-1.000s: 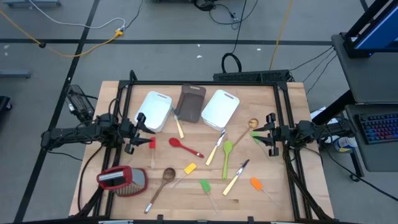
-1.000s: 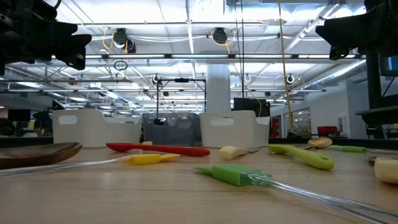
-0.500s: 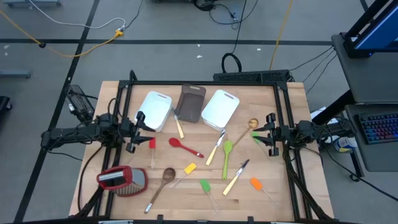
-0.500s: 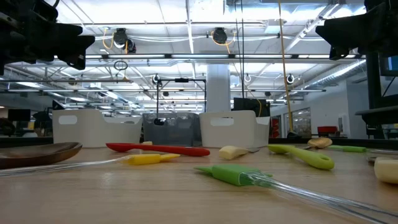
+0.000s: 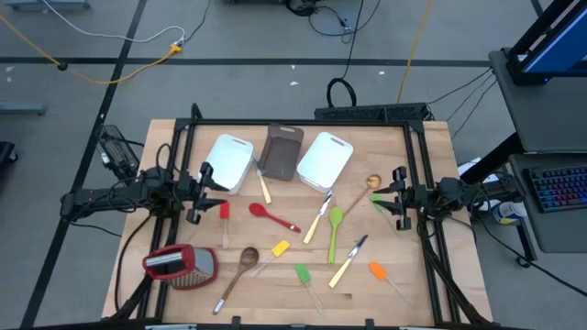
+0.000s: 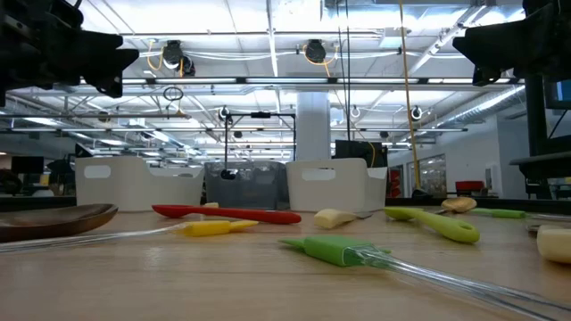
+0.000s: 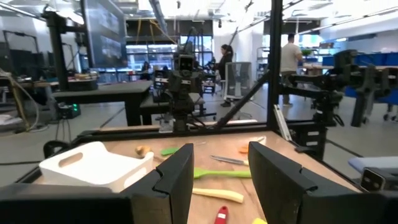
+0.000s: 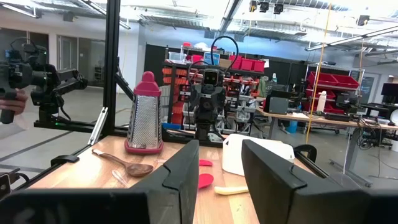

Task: Pick & Place Kitchen Items
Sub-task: Put the red serving spoon into the left white bin

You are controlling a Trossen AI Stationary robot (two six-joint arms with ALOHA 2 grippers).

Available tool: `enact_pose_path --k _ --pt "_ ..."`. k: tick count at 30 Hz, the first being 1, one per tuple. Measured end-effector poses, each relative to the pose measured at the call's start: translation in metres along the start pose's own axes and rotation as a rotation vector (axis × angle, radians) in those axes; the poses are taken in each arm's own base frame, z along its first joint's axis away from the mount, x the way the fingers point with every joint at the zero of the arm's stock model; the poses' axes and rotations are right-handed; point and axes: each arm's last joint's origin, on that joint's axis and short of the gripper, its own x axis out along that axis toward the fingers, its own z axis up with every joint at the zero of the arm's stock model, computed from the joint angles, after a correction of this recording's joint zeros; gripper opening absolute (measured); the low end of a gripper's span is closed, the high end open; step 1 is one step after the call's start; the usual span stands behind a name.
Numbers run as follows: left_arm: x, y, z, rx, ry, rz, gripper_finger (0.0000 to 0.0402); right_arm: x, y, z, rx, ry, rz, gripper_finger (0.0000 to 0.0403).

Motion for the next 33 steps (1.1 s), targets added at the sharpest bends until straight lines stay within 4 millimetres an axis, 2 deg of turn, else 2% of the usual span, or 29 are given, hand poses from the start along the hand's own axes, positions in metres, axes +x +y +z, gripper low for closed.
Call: enact_pose_path --k 5,16,25,33 --pt "0.000 0.001 0.000 0.001 -0.002 0.028 0.0159 0.000 0.000 0.000 0.000 0.000 0.000 0.0114" --pt "-0.001 0.007 0.004 -0.011 -0.048 0.235 0.0159 0.000 0.000 0.000 0.000 0.000 0.000 0.0114" --pt "-0.002 0.007 0.017 -0.076 -0.190 0.234 0.0159 0.000 0.000 0.000 0.000 0.000 0.000 0.0114" --pt "0.002 0.009 0.028 -0.084 -0.177 0.269 0.0159 0.000 0.000 0.001 0.001 -0.007 -0.001 0.0114"
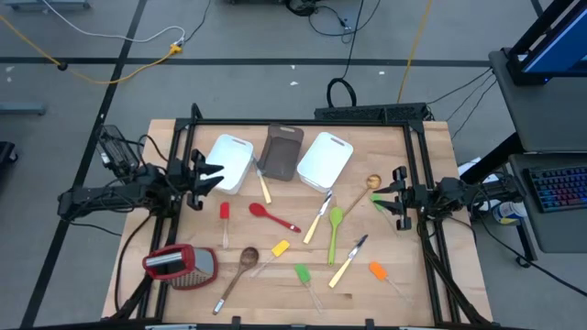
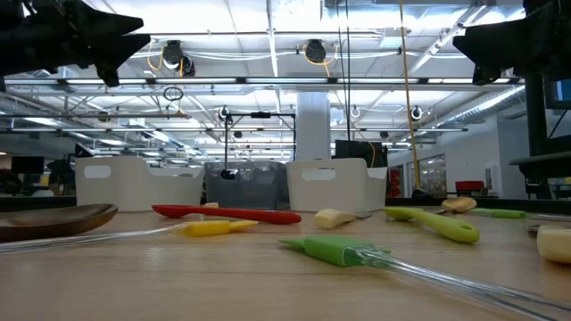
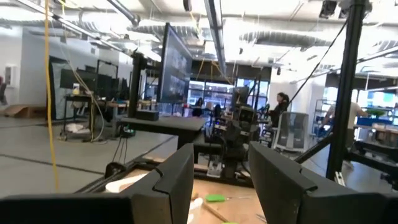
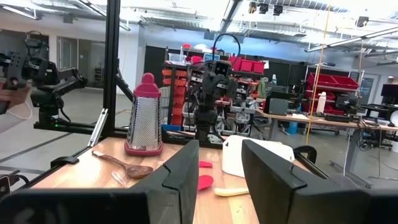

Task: Pick & Place Kitchen Items
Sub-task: Put the red serving spoon into the left white bin

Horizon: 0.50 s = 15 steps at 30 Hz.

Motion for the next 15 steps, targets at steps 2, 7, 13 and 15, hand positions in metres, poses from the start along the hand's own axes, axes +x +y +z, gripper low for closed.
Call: enact_pose_path --k 2,7,13,15 --pt "0.005 0.000 0.004 -0.001 0.021 0.003 0.0159 0.000 0.000 0.000 0.000 -0.002 0.000 0.0114" --pt "0.021 -0.001 0.015 -0.019 0.078 0.010 0.0159 0.000 -0.001 0.004 0.001 -0.037 -0.010 0.0114" --pt "0.050 -0.002 0.027 -0.029 0.219 0.033 0.0159 -0.001 -0.003 0.016 -0.096 -0.159 -0.037 0.0114" --pt "0.061 -0.002 0.031 -0.032 0.279 0.053 0.0159 -0.002 -0.003 0.020 -0.126 -0.204 -0.051 0.0114"
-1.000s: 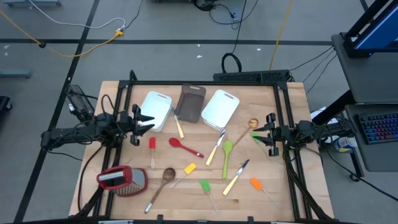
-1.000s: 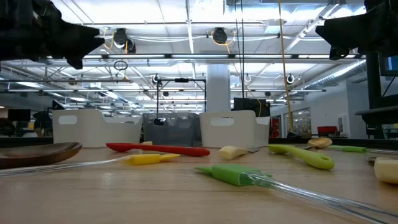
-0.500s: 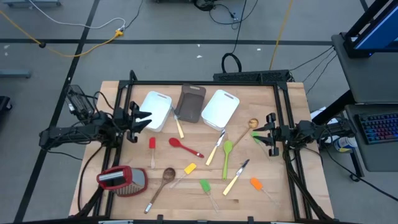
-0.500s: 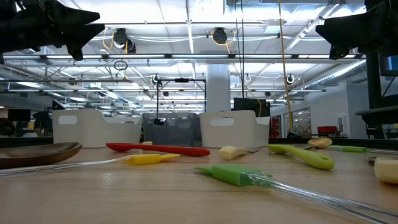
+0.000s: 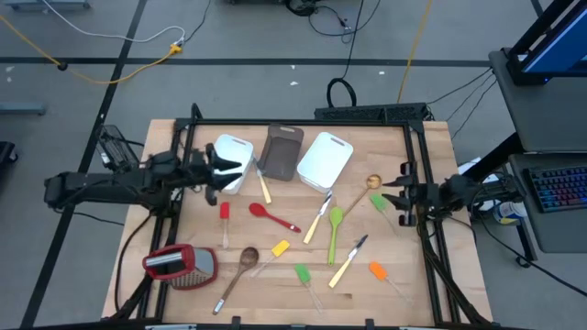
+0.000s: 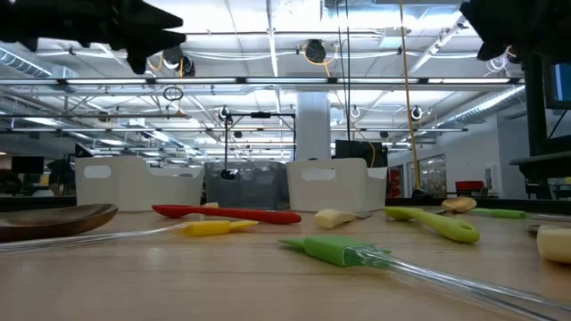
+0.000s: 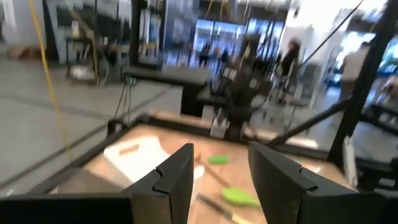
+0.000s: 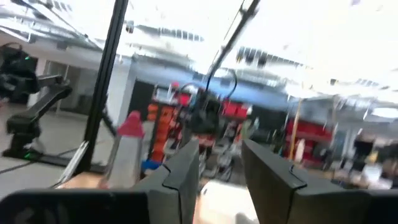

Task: Pick & Place Kitchen Items
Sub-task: Put the red serving spoon into the left white bin

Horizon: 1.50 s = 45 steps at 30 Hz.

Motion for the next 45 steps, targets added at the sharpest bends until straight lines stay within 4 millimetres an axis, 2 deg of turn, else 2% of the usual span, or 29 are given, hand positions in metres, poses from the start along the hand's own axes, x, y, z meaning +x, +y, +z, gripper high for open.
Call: enact_pose_path --k 5,11,17,21,26,33,37,45 --pt "0.021 -0.001 0.012 -0.015 0.131 0.040 0.0159 0.000 -0.002 0.006 -0.049 -0.057 -0.020 0.0114" --pt "0.039 -0.004 0.027 -0.016 0.268 0.064 0.0159 0.005 -0.001 0.008 -0.018 -0.084 -0.026 0.0119" --pt "0.052 -0.016 0.043 -0.009 0.340 0.030 0.0159 0.014 0.001 0.004 -0.002 -0.069 -0.020 0.0167" --pt "0.061 -0.025 0.044 0.014 0.381 0.001 0.0159 0.021 0.004 0.000 -0.001 -0.046 -0.011 0.0196" --pt "0.073 -0.033 0.028 0.166 0.472 -0.055 0.0159 0.030 0.007 -0.002 0.020 -0.076 -0.020 0.0205" --pt "0.099 -0.043 -0.011 0.279 0.633 -0.146 0.0159 0.039 0.012 -0.012 0.004 -0.031 -0.006 0.0197" --pt "0.113 -0.046 -0.031 0.296 0.682 -0.166 0.0159 0.043 0.015 -0.022 -0.037 0.040 0.016 0.0195" --pt "0.134 -0.048 -0.065 0.266 0.756 -0.249 0.0159 0.054 0.018 -0.025 -0.086 0.074 0.023 0.0194"
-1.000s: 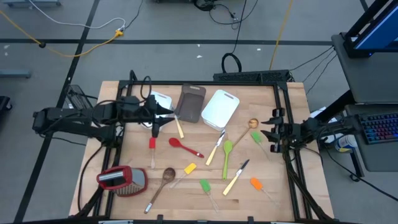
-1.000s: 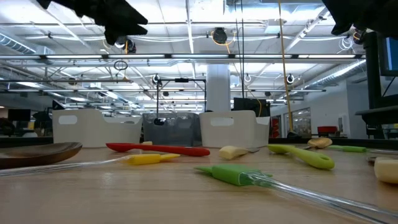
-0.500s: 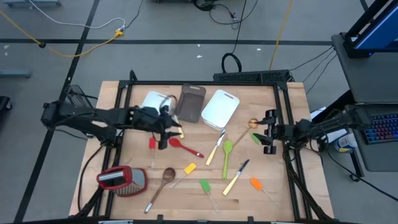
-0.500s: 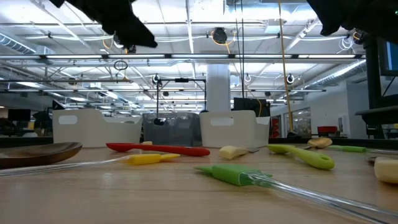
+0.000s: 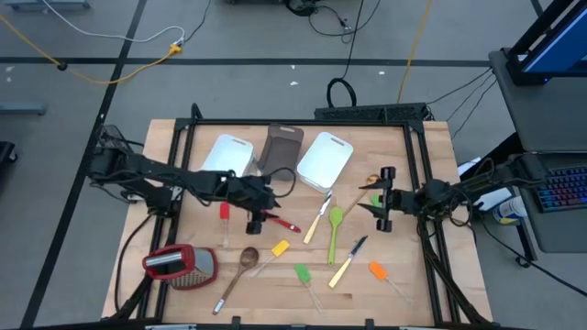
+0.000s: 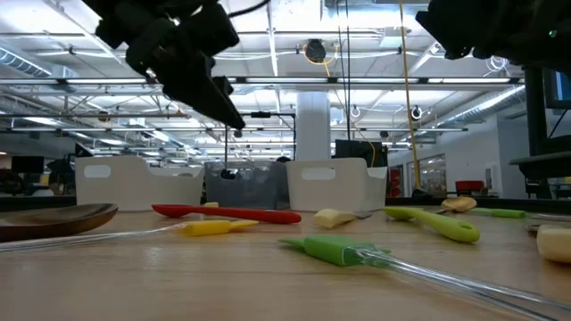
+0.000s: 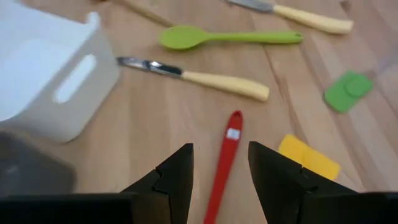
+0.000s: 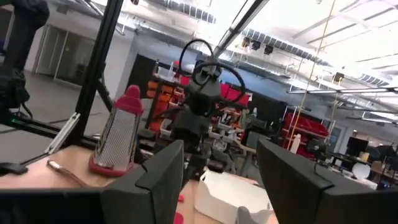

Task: Pick & Place Kitchen Items
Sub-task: Put the red serving spoon into the left white bin

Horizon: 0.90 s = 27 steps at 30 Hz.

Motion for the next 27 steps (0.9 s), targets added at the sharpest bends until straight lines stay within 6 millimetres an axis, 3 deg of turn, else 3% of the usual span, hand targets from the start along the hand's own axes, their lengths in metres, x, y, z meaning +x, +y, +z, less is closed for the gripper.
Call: enact_pose_path --k 14,21,27 --pt "0.048 0.002 -0.028 0.008 0.151 -0.048 0.0233 0.002 -0.002 -0.004 -0.005 0.054 -0.088 0.0194" --pt "0.065 0.003 -0.044 0.000 0.236 -0.032 0.0220 0.002 -0.004 -0.008 0.007 0.086 -0.104 0.0194" --pt "0.070 0.003 -0.048 0.000 0.258 -0.016 0.0179 0.003 -0.007 -0.009 0.026 0.093 -0.118 0.0194"
